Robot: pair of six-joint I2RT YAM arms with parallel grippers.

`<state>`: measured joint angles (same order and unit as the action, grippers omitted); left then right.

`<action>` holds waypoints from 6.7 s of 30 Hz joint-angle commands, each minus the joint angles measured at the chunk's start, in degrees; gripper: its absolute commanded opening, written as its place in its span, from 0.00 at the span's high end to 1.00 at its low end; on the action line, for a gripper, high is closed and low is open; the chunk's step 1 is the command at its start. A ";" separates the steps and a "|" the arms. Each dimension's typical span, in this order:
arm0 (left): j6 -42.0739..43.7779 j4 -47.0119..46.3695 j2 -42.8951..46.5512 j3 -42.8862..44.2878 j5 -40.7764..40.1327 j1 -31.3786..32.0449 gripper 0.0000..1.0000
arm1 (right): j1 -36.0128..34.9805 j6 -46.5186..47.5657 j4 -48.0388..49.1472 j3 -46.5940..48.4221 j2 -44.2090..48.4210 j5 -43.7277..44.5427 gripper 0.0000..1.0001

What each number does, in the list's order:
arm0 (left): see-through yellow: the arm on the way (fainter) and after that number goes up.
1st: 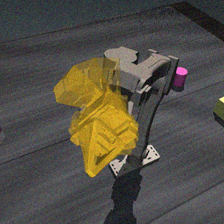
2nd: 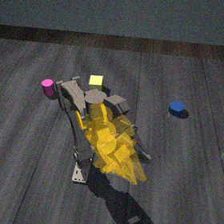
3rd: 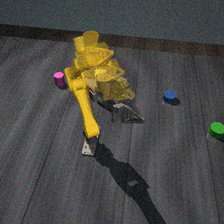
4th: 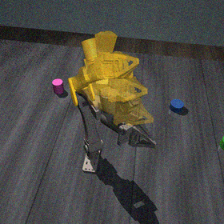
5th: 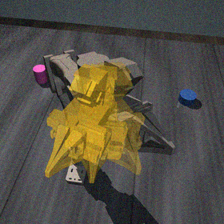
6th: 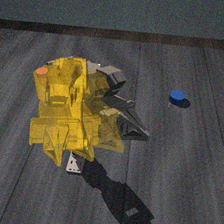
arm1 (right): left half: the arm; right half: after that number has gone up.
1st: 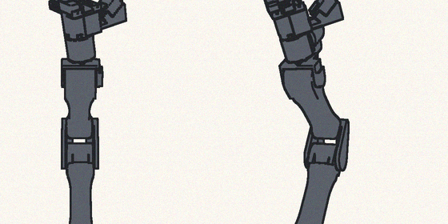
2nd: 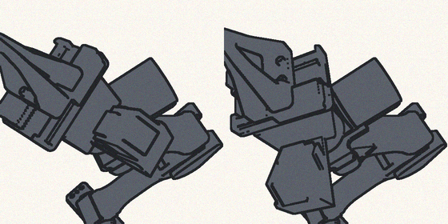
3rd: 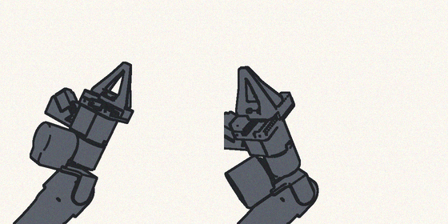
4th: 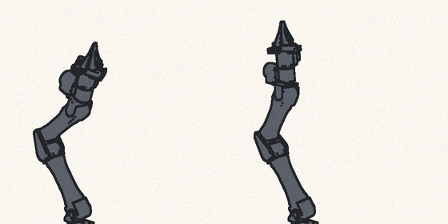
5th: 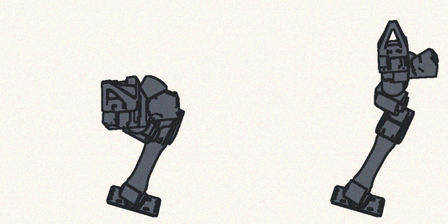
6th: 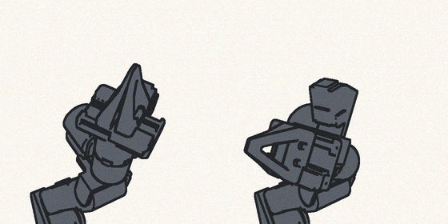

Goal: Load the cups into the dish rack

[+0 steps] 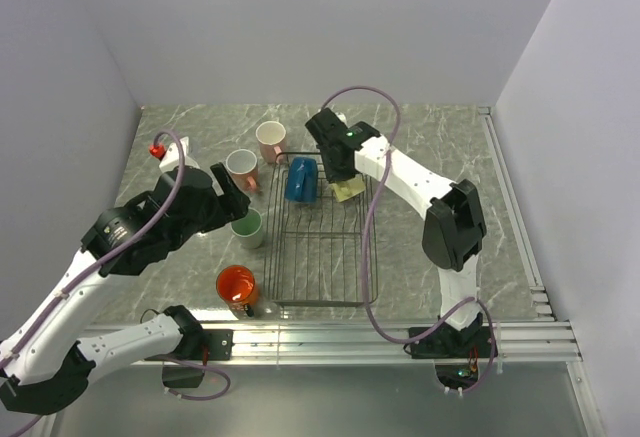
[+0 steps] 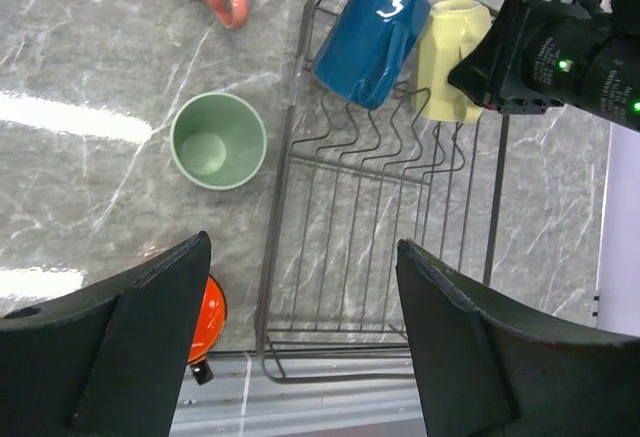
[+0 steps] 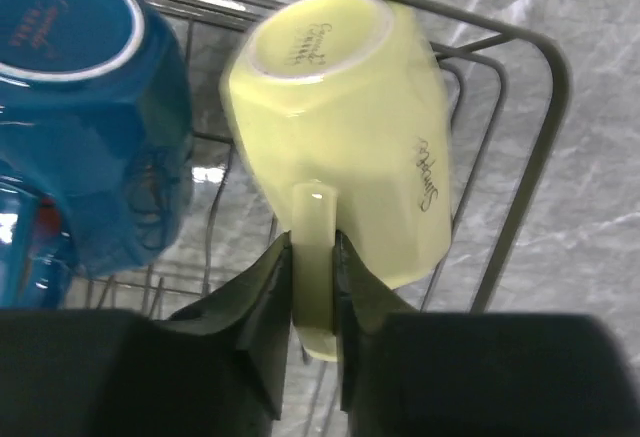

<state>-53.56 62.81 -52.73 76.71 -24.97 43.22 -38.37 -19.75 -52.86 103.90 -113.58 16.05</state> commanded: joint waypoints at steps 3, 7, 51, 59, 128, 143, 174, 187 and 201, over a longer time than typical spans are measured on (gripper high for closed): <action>0.65 2.67 0.79 0.11 -0.78 0.20 0.20 | -1.01 -0.47 -0.49 1.31 -2.70 7.59 1.00; 1.79 1.80 0.44 -0.24 -0.61 0.28 0.20 | -1.09 -1.08 -0.31 -0.01 -1.56 8.81 1.00; 0.30 5.48 -5.10 6.88 -0.08 2.39 0.23 | 13.06 -16.20 38.53 -27.78 28.42 -7.52 1.00; -0.67 6.01 -3.96 5.47 0.01 2.48 0.23 | 13.15 -18.05 40.30 -27.00 26.31 -10.69 1.00; -1.11 4.79 -15.38 -7.26 -0.51 1.96 0.19 | 8.14 -16.38 9.71 -17.92 37.53 2.06 0.03; 10.93 -10.15 -21.01 -11.57 8.97 -17.29 0.22 | 8.05 -16.11 0.48 -36.13 62.94 -0.50 0.04; 14.18 -6.30 -23.22 -2.48 3.17 -20.11 1.00 | 8.14 -12.52 2.20 -38.42 69.55 -10.93 0.04; 4.45 -36.32 -8.81 -3.57 51.66 -20.19 1.00 | 8.14 -37.36 52.04 -46.85 64.63 -55.16 0.02; -11.92 -58.94 -2.12 -14.22 59.69 -20.19 1.00 | 8.13 -51.45 71.41 -52.13 59.61 -55.52 0.02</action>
<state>-62.61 11.25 -57.06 61.73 32.18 23.00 -30.24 -70.08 14.37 51.94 -54.89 -38.89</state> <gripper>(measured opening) 0.037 0.983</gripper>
